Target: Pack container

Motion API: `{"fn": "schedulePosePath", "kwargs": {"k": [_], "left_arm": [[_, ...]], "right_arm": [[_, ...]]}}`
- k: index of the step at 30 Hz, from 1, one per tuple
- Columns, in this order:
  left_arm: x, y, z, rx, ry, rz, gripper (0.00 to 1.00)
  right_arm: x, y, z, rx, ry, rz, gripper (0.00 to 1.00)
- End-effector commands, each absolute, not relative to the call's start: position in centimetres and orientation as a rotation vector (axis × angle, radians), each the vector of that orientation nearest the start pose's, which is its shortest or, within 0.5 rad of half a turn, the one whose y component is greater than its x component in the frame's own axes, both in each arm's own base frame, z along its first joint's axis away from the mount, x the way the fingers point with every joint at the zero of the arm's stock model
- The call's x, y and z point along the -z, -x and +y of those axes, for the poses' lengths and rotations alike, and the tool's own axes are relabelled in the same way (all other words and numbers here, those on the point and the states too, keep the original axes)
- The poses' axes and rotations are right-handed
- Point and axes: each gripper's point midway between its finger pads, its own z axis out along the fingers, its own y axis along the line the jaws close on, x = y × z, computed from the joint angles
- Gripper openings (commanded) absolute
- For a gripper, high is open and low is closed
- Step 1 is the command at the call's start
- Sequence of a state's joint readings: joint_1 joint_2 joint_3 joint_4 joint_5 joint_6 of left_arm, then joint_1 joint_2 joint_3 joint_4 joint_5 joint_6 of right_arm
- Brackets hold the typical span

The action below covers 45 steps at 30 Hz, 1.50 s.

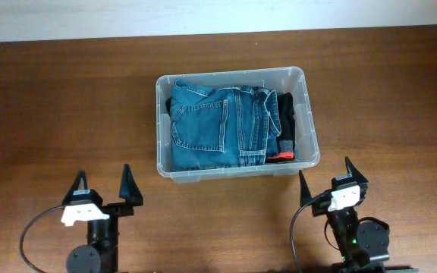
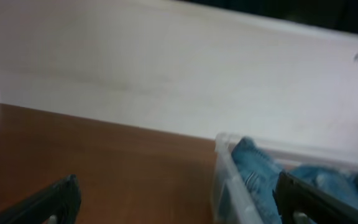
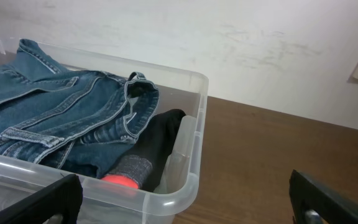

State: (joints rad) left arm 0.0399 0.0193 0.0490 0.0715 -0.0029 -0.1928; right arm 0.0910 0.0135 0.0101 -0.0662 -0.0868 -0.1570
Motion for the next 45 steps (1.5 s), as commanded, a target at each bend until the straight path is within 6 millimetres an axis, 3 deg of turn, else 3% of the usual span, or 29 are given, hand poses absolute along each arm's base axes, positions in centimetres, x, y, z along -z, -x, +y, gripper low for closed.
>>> {"fn": "schedulePosePath", "kwargs": {"k": [1, 8, 45], "left_arm": [[-18.8, -24.6, 0.9, 0.027, 0.075, 1.518, 1.0], [-15.6, -24.5, 1.7, -0.087, 0.04, 1.649, 1.0], [-15.7, -24.6, 1.1, -0.11, -0.024, 1.65, 1.0]], "right_arm": [[-15.8, -24.4, 3.4, -0.011, 0.252, 1.622, 0.98], [-15.8, -24.4, 3.4, -0.011, 0.251, 1.622, 0.98], [-15.8, -24.4, 3.4, -0.011, 0.251, 1.622, 0.99]]}}
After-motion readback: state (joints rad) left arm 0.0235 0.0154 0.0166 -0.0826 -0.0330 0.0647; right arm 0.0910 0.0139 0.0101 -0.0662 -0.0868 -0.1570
